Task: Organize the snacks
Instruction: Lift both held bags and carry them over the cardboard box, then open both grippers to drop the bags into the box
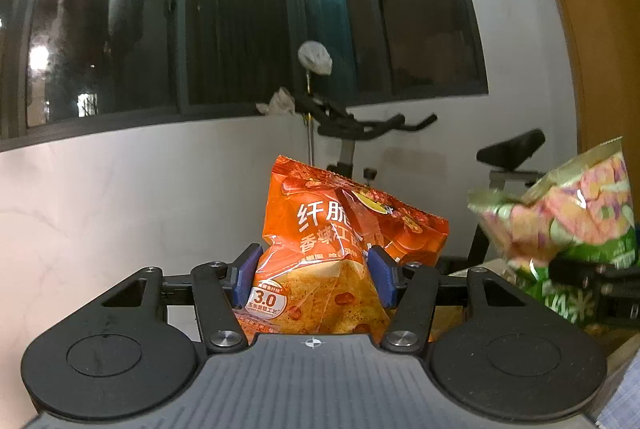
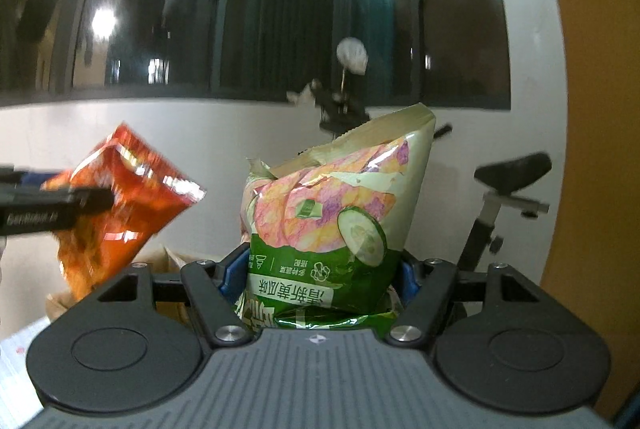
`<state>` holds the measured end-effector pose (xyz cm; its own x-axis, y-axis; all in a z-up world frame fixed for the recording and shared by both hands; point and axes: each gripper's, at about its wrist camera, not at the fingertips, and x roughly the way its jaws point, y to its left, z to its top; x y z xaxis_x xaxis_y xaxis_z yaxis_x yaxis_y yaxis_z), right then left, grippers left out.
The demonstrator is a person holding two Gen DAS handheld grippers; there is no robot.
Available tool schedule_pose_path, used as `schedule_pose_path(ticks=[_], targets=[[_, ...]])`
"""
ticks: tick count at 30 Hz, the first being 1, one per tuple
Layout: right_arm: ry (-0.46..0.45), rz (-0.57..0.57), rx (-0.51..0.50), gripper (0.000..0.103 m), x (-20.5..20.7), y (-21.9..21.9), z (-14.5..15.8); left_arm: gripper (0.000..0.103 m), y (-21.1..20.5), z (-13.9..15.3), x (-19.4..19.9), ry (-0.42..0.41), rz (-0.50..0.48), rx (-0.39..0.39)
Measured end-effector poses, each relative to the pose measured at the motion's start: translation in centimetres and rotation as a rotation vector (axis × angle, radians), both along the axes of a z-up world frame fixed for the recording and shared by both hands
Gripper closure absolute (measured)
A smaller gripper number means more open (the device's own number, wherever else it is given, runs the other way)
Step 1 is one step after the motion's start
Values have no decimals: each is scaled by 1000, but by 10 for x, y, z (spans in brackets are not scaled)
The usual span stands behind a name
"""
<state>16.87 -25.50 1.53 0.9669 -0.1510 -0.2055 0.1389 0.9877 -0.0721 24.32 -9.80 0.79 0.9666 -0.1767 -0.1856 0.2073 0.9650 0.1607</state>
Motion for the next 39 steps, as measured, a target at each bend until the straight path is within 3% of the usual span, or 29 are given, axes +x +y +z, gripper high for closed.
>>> schedule_pose_path(ticks=[5, 10, 12, 18, 21, 24, 35, 39], targets=[[89, -10, 6, 31, 13, 4, -15, 42, -2, -15, 12, 112, -47, 54], [141, -13, 17, 31, 21, 5, -22, 41, 16, -29, 15, 248, -82, -15], [160, -10, 32, 31, 24, 5, -24, 35, 26, -32, 14, 271, -79, -32], [225, -8, 51, 28, 37, 5, -27, 31, 47, -25, 13, 283, -63, -58], [243, 8, 96, 17, 42, 0, -26, 30, 54, -17, 15, 286, -66, -67], [236, 4, 111, 15, 39, 1, -23, 30, 57, -8, 17, 291, -69, -77], [154, 71, 208, 15, -21, 4, -5, 27, 118, 28, -29, 203, -86, -147], [114, 81, 227, 15, -47, 4, -5, 26, 141, 24, -50, 227, -62, -156]])
